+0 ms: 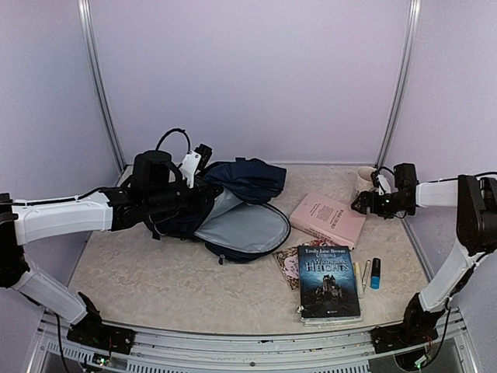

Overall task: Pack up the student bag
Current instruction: Unzip the largest pocket of the student bag, then pick up the book, then place the book in the largest pocket of the bag.

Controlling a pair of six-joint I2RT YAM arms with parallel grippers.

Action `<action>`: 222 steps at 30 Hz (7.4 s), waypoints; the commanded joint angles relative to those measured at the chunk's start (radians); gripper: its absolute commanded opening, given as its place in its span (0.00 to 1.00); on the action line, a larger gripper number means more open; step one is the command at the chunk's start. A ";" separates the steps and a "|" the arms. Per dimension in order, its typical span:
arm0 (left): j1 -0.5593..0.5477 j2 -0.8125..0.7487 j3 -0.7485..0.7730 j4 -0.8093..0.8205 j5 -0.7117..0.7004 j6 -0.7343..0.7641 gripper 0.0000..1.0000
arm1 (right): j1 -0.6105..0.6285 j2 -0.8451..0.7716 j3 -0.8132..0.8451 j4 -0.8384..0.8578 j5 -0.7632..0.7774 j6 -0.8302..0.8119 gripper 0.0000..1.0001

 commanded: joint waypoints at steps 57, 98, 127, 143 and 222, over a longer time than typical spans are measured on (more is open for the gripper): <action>0.021 0.121 -0.020 0.035 0.116 -0.048 0.00 | 0.414 0.233 0.222 0.264 -0.411 0.507 0.86; -0.029 0.139 0.021 -0.005 0.114 -0.010 0.00 | 0.456 0.255 -0.005 0.503 -0.379 0.758 0.86; -0.056 -0.190 0.052 -0.029 -0.169 0.053 0.00 | 0.532 -0.236 0.175 -0.301 -0.091 0.177 0.28; -0.110 -0.245 0.075 -0.106 -0.229 0.037 0.00 | 1.196 -0.295 0.162 -0.139 1.058 -0.992 0.26; -0.210 -0.247 -0.036 0.037 -0.138 0.121 0.00 | 0.870 -0.189 -0.078 0.213 0.230 0.240 0.73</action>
